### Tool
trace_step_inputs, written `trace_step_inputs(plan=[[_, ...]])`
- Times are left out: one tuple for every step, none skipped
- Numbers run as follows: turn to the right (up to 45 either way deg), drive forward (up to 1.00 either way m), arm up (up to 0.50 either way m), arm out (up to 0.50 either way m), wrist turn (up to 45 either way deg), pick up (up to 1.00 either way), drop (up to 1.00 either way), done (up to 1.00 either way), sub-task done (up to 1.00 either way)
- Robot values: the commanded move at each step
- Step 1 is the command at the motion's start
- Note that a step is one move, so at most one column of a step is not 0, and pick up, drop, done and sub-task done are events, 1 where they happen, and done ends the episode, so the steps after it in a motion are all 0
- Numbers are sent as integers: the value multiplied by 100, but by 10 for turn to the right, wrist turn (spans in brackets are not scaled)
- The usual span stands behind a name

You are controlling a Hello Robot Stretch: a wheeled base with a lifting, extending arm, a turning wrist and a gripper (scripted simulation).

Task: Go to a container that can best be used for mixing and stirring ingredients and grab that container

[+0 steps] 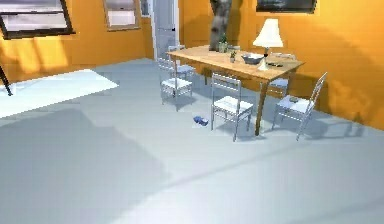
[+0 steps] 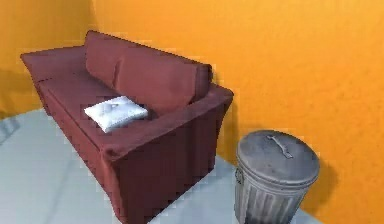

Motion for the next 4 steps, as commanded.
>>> trace_step_inputs(plan=[[0,100,0,0,0,0,0,0,0],[0,60,0,0,0,0,0,0,0],[-450,0,0,0,0,0,0,0,0],[450,0,0,0,0,0,0,0,0]])
